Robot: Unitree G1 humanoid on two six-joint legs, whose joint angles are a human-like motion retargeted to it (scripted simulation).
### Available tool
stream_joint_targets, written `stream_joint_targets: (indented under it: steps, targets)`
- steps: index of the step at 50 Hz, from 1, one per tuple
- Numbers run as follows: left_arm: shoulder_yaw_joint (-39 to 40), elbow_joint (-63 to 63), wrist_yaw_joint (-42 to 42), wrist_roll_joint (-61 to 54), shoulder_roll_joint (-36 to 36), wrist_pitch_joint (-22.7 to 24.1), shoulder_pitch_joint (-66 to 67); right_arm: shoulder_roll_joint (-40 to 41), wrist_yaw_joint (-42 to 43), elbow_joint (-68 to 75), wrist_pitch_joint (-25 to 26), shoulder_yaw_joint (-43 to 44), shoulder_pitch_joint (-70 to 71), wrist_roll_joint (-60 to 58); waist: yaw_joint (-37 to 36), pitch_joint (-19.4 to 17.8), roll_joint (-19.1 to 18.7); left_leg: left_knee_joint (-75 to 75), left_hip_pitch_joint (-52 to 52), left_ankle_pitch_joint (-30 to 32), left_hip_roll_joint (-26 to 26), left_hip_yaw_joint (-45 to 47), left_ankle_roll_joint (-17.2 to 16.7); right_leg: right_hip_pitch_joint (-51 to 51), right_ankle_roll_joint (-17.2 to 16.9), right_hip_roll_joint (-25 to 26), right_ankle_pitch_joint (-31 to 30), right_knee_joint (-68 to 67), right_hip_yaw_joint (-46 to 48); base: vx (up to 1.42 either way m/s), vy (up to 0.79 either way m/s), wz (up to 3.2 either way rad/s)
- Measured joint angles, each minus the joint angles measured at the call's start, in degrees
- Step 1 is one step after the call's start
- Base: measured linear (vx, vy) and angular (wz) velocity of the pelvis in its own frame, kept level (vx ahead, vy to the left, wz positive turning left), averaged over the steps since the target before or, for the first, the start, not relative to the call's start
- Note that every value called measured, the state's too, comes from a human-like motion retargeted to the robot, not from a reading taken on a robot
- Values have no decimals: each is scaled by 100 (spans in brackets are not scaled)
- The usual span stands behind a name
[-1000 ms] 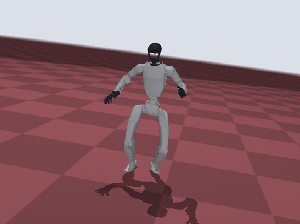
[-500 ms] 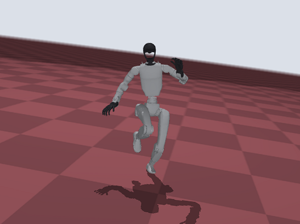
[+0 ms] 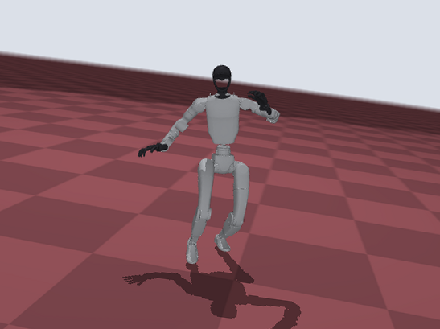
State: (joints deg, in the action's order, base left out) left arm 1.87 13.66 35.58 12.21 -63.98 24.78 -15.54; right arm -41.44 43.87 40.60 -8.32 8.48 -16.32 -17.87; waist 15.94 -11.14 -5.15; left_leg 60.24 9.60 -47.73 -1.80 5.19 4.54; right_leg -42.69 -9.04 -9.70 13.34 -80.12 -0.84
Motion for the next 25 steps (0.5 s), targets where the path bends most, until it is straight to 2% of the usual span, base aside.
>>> stream_joint_targets:
  steps: [2, 4, 5, 7, 10, 13, 16, 21, 25]
  targets:
    - [223, -227, -234, -11, 247, 31, 644, -131, 69, -233, -168, -97, 260, 34, -115, 105, 14, 210, 148, 14, 278, 145, -42, 632, 93, 150, 676, 979, 165, 27, -22, -24]
    - [344, -549, -459, -21, 481, -3, 1076, -219, 80, -355, -301, -260, 543, 73, -229, 123, -122, 593, 318, 239, 815, 350, -182, 1101, 275, 438, 1177, 1766, 435, 25, -23, -39]
    - [363, -729, -559, -24, 599, -40, 1229, -238, 87, -401, -355, -350, 671, 81, -300, 117, -207, 832, 425, 486, 1095, 378, -301, 1284, 366, 598, 1292, 2093, 571, 23, -24, -45]
    - [316, -1095, -750, -52, 842, -120, 1399, -242, 87, -466, -422, -522, 871, 35, -421, 104, -365, 1281, 672, 668, 1578, 370, -321, 1569, 462, 884, 1295, 2635, 754, 21, -23, -41]
    - [159, -1606, -967, -70, 1224, -243, 1546, -217, 80, -560, -474, -739, 1058, -127, -627, 78, -577, 1711, 984, 748, 1917, 200, -346, 1925, 518, 1273, 1195, 3255, 875, 20, -18, -41]
    - [-32, -2075, -1130, -90, 1652, -331, 1672, -197, 92, -693, -510, -913, 1141, -346, -822, 38, -690, 1657, 1153, 657, 1769, 6, -399, 2234, 482, 1482, 1116, 3629, 846, 20, -10, -37]
    - [-202, -2511, -1234, -129, 2129, -389, 1876, -167, 82, -900, -575, -1080, 1159, -541, -966, 13, -686, 1189, 1228, 517, 1322, -187, -439, 2448, 394, 1503, 1097, 3773, 722, 20, -1, -32]
    - [-400, -3168, -1382, -233, 2932, -487, 2321, -54, -88, -1393, -761, -1406, 1145, -715, -1050, 38, -497, -89, 1113, 607, 364, -599, -457, 2657, 203, 1297, 1131, 3806, 418, 18, 8, -29]
    - [-463, -3474, -1437, -234, 3409, -583, 2598, 73, -353, -1819, -946, -1678, 1144, -710, -975, 89, -270, -916, 809, 795, -143, -684, -364, 2696, 83, 1014, 1303, 3659, 206, 12, 16, -17]
